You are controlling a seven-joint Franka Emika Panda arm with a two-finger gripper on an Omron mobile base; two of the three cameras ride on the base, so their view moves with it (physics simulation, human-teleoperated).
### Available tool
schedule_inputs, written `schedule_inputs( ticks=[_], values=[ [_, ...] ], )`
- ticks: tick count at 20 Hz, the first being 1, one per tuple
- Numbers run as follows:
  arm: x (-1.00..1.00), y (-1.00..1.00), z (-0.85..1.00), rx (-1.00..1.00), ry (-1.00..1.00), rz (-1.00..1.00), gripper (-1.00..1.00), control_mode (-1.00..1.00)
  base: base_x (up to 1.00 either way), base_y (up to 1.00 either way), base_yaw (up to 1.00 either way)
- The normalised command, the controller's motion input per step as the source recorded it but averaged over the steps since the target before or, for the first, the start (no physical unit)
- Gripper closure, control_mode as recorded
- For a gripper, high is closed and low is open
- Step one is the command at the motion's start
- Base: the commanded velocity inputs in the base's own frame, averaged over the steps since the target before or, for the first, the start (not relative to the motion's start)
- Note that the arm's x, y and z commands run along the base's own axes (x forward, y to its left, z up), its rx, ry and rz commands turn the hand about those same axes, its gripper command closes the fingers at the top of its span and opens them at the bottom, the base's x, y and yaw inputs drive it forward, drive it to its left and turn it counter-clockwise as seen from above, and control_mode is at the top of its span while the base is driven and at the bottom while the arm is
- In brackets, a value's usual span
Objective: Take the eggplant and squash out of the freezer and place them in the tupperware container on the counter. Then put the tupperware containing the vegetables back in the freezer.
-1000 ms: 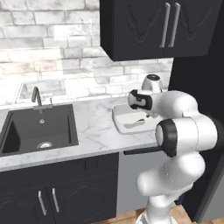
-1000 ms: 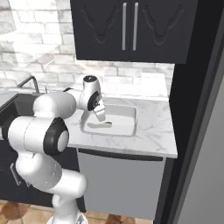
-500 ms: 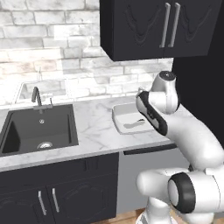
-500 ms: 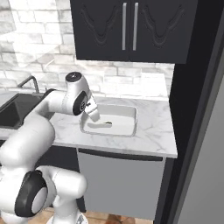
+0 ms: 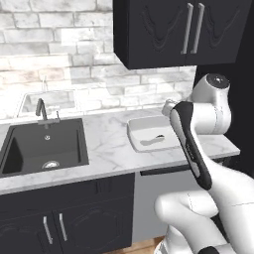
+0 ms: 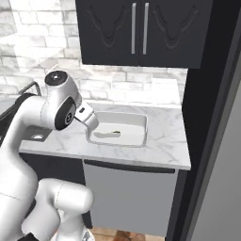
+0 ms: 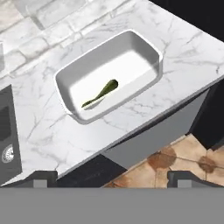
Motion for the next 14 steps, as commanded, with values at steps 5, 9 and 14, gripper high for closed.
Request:
schedule_inputs(
  ticks=[5,9,14],
  values=[
    [-0.71,0.44,0.57,-0.16,0.17,0.23,-1.00,-1.00,0.00,0.00,0.00],
    [-0.69,0.36,0.10,-0.23,-0.01,0.03,-1.00,-1.00,0.00,0.00,0.00],
    [-0.12,0.01,0.00,-0.02,0.00,0.02,-1.00,-1.00,0.00,0.00,0.00]
  ],
)
